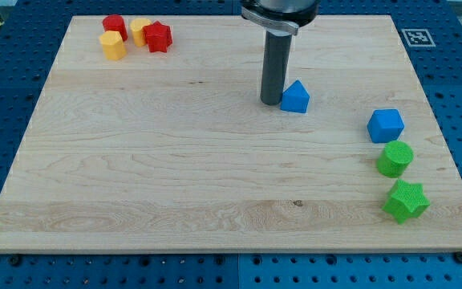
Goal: Move the blue triangle closer to the blue cube
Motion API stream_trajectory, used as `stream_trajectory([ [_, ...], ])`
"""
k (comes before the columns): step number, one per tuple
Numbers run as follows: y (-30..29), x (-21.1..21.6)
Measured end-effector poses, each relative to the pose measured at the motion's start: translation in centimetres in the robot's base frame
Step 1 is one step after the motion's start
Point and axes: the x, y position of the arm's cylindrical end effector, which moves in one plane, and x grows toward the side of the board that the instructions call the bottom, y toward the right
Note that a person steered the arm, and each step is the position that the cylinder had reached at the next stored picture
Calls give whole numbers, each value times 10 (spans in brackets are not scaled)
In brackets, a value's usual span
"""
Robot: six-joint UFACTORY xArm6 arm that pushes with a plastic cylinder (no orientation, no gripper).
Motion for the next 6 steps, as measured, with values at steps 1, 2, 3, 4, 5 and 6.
stream_trajectory([
  [1,24,2],
  [2,49,12],
  [3,54,35],
  [4,55,43],
  [5,65,43],
  [6,84,43],
])
